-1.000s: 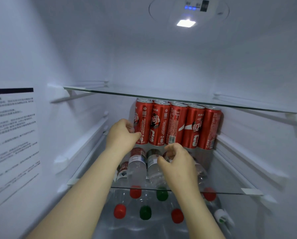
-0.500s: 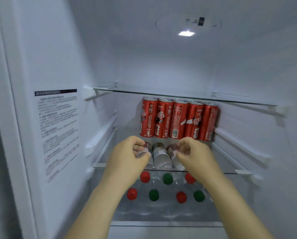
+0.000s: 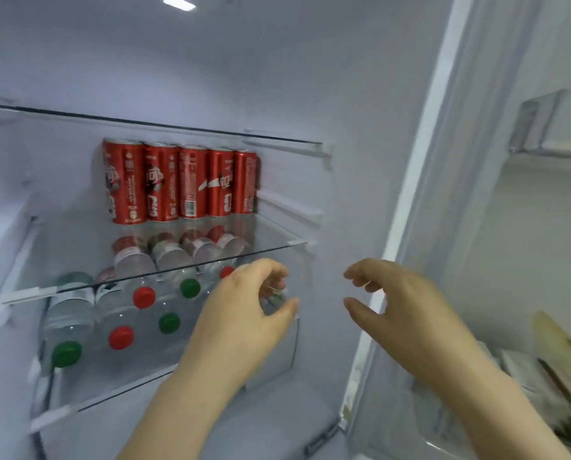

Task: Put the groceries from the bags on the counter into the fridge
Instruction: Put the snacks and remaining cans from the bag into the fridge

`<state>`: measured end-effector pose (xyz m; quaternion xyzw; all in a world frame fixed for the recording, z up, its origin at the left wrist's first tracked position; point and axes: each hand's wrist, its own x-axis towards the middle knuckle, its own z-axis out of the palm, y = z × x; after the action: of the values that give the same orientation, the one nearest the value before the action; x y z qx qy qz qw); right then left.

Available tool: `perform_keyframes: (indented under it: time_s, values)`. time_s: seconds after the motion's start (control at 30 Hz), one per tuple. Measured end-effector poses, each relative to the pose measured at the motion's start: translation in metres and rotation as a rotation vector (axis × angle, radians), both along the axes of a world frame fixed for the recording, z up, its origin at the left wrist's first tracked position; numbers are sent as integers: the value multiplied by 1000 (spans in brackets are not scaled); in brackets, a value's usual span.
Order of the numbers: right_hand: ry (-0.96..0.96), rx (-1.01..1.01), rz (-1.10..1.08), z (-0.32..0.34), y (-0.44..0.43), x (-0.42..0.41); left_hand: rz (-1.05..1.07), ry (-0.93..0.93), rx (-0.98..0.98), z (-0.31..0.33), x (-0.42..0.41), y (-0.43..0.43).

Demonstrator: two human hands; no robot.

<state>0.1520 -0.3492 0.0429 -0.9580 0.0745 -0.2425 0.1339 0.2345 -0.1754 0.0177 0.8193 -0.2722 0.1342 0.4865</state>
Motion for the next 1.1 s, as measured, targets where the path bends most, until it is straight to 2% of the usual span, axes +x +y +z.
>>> perform_keyframes:
  time_s: [0.4,0.67,1.1]
  values:
    - [-91,-67,-485,13,-88,-192,-534,-18,-67,21,-118,-146]
    - [-108,-10,-766,2,-133,-314,-775,-92,-58,15,-213,-232]
    - [-115,57,-1165,-16,-147,-418,-1228,-89,21,6,-313,-319]
